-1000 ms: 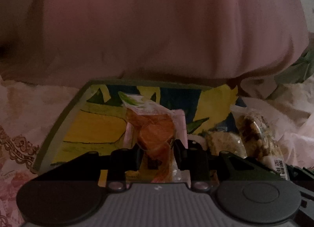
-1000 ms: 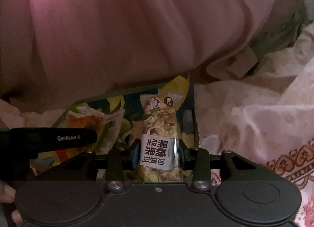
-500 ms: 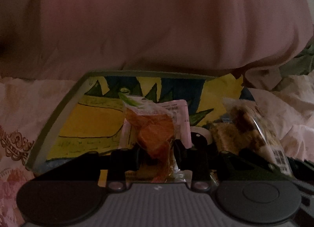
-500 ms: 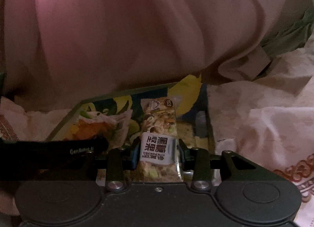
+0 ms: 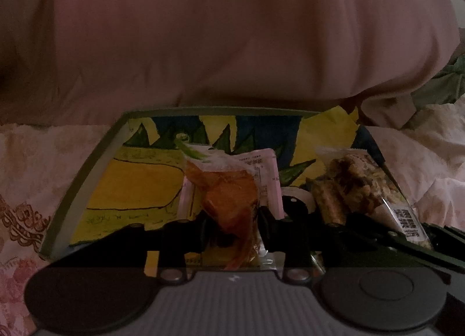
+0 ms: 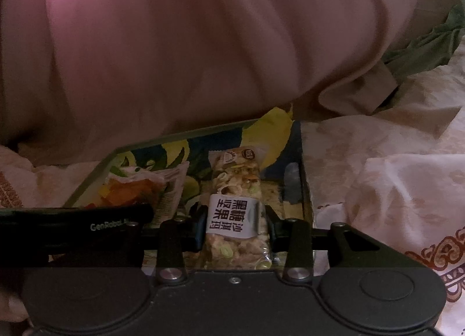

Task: Organize snacks
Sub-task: 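Lower both held snacks into the box and open both grippers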

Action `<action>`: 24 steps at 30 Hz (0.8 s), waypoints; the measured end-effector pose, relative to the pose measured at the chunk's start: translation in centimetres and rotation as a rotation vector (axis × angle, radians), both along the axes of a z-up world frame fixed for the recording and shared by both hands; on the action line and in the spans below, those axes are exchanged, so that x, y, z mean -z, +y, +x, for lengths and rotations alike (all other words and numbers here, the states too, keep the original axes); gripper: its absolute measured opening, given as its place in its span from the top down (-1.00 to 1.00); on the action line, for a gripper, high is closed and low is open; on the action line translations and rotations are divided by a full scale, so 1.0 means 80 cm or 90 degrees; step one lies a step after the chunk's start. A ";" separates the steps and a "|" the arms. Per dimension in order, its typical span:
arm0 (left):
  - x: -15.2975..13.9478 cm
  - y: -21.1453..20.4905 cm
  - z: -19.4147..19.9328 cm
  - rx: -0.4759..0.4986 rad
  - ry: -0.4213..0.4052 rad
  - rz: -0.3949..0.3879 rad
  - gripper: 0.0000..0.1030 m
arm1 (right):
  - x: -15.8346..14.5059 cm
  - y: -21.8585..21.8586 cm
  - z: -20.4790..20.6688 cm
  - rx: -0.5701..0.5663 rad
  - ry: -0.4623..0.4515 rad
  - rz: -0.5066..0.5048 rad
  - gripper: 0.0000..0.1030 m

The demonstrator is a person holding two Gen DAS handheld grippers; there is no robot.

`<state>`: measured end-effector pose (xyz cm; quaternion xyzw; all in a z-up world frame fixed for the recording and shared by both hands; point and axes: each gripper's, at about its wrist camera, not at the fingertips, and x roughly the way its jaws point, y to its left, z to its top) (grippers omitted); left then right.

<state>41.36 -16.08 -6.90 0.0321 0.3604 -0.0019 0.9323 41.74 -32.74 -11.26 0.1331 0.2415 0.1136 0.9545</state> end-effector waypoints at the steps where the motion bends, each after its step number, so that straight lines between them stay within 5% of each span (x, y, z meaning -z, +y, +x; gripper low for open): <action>1: 0.000 0.000 0.000 -0.001 0.001 -0.001 0.25 | 0.000 0.000 0.000 0.001 0.000 -0.001 0.17; 7: -0.004 0.004 -0.002 -0.006 -0.001 -0.008 0.08 | -0.004 0.002 -0.003 0.004 -0.003 -0.015 -0.06; 24: -0.047 0.027 -0.033 -0.043 -0.058 -0.016 -0.83 | -0.040 0.001 -0.034 0.020 -0.042 -0.047 -0.79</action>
